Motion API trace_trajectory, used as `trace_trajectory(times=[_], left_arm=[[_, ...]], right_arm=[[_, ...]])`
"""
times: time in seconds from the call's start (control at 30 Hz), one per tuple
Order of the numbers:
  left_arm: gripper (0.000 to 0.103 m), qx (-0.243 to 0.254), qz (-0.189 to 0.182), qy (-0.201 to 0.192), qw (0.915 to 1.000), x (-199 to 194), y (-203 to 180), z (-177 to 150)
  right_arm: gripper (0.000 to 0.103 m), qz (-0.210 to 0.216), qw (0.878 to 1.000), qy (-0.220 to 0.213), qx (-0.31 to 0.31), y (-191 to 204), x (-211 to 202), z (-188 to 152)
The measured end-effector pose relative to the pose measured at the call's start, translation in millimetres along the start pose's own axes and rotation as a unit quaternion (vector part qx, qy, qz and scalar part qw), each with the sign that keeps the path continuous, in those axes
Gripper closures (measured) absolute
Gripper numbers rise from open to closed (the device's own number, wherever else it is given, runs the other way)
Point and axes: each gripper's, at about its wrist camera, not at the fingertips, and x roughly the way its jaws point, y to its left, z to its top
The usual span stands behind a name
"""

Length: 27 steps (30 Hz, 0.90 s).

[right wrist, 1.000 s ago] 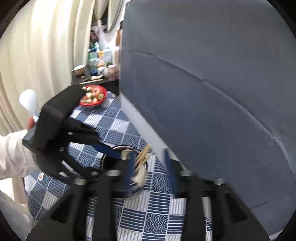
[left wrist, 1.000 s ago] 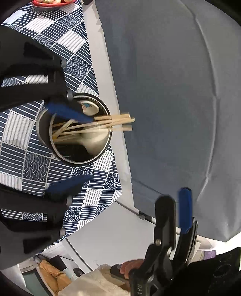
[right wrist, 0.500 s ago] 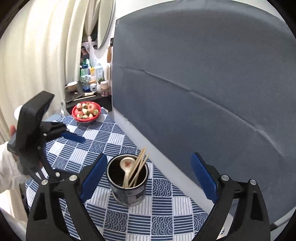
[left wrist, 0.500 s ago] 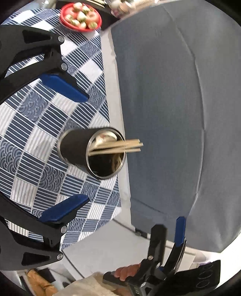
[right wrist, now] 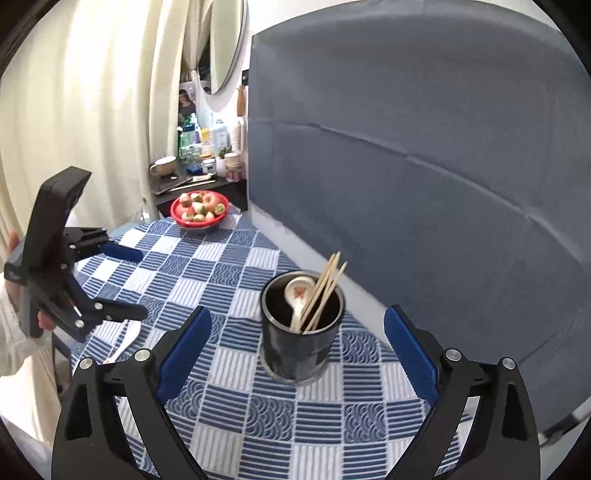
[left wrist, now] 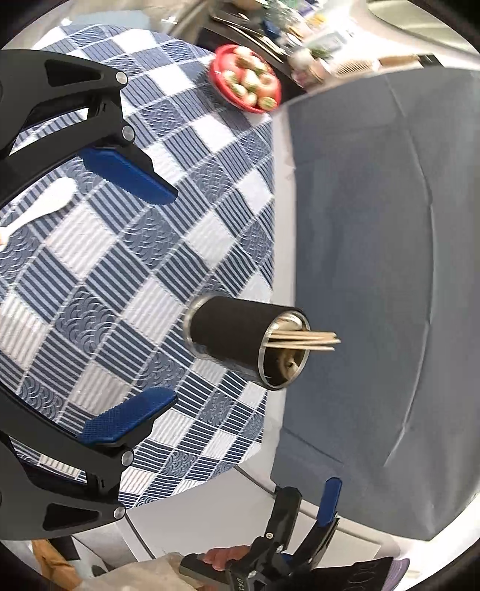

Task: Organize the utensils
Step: 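Move the left tool down toward the plain white spoon on the cloth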

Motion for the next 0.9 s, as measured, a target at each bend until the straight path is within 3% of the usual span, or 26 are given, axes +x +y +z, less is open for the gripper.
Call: trace_trajectory(times=[0.47,0.63,0.9], left_arm=[[0.006,-0.040,0.054,0.022,0.9975,-40,10,-83],[0.006,-0.061,0.078,0.026,0.9948,-48,23,-117],[0.006,-0.074,0.067,0.049,0.9938,-50,60,-155]], right_arm=[[0.011,0.060,0.997,0.046,-0.026,75,5,-48],[0.010,0.076,0.993,0.068,-0.062,109,12,-68],[0.010,0.088,0.990,0.084,-0.075,152,30,-79]])
